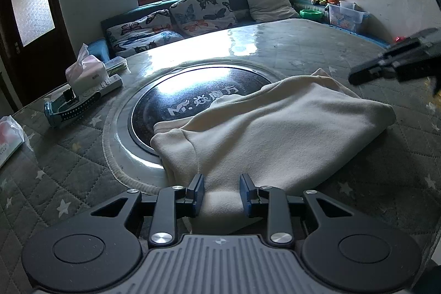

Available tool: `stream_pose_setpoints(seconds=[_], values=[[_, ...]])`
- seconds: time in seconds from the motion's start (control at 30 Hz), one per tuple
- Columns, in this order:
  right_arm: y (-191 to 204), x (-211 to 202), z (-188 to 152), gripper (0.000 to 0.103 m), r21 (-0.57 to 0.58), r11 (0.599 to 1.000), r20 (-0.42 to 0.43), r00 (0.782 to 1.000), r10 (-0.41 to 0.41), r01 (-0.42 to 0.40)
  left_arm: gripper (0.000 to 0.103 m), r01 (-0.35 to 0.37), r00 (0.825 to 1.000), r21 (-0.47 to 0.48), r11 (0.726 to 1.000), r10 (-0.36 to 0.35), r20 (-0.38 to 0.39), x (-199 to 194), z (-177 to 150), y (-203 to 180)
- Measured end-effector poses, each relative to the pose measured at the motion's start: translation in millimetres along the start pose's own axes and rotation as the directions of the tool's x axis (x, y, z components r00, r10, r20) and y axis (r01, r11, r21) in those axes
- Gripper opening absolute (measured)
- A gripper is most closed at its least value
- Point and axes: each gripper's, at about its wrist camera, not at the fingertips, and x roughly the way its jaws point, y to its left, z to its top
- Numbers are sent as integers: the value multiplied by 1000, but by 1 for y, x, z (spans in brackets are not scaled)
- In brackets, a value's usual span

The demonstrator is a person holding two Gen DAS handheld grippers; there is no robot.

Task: Fold clothes

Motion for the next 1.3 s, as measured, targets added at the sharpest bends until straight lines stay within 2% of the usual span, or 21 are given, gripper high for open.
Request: stream_pose_setpoints(seconds=[0.1,0.2,0.33,0.47,0.67,0.83,0.97,1.3], values=[[16,-7,-4,10,-35,998,-2,999,52,-52,31,0,1000,-6,1000,0,1,0,0,1],[16,4,-19,10,-39,998,-51,998,39,-41,31,2,1000,-6,1000,-2,2,0,-1,1],[0,8,-28,7,36,998,-54,997,57,-55,31,10,1000,-16,1000,-10,-2,0,-1,3],[5,9,-25,8,-5,999,-70,997,44,-45,32,21,1000,-41,999,-22,-14,0,3,6],[8,5,-12,17,-16,999,-61,997,42,-43,32,44,999,-91,995,-45,-15,-4,14,14],[10,10,4,18,-20,999,-34,999,41,-42,32,32,999,-128,991,-35,-23,5,25,21],[12,20,14,24,-18,999,-28,999,33,-33,32,22,999,-149,989,-27,-37,17,31,27],[11,57,31,27,15,1000,-51,998,29,-28,32,19,997,-157,987,-31,-70,47,48,34]])
